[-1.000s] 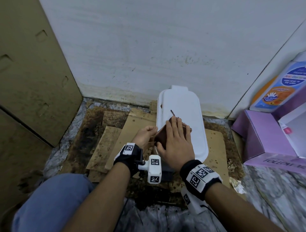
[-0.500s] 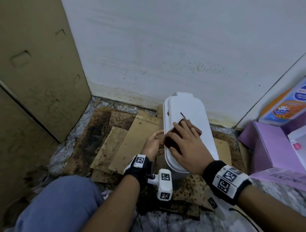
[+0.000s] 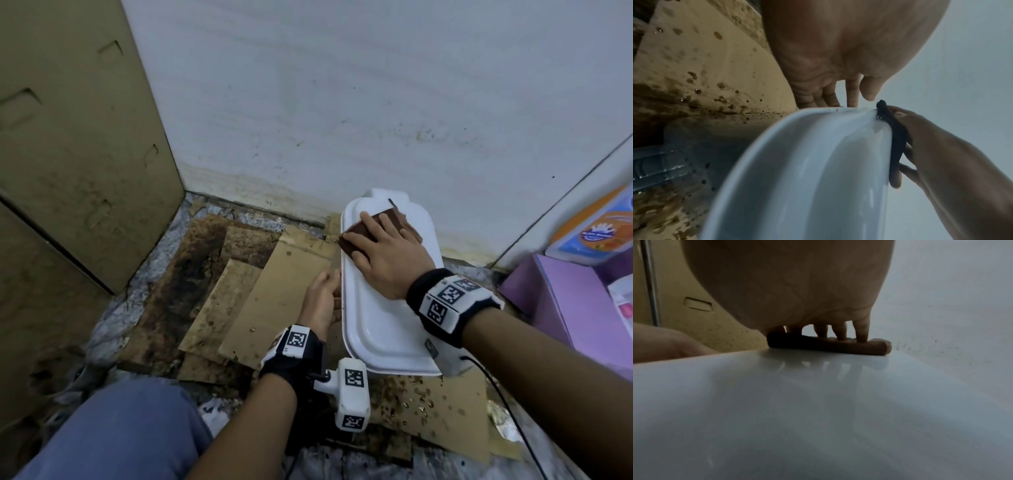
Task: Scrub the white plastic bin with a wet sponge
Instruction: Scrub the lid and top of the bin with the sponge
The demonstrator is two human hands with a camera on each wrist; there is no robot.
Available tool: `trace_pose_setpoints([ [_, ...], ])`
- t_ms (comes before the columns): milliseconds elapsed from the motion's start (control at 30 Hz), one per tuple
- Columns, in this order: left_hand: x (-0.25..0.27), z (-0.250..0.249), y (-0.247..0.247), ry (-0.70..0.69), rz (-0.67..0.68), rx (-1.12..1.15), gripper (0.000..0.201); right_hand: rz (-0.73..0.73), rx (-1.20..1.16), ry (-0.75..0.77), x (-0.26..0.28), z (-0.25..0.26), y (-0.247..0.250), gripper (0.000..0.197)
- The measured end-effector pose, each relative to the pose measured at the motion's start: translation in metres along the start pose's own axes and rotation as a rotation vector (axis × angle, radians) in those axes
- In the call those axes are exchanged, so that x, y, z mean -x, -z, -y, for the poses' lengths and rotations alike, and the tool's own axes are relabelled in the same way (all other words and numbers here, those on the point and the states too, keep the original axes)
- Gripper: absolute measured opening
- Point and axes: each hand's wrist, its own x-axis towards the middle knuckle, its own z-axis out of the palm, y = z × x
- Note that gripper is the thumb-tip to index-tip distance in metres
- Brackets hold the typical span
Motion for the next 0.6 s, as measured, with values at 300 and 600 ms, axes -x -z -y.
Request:
trace_pose_setpoints([
  [300,-0.004,-0.001,-0.002,-0.011,0.023,-0.016,0.027,-0.008,-0.053,0.028,0.017,0.009,-0.008,0.042],
  [600,-0.001,0.0,0.0,-0.036,0.037,-0.081,0.032,0.104,0.002,0.019,-0.031,-0.02,0.012,0.047],
])
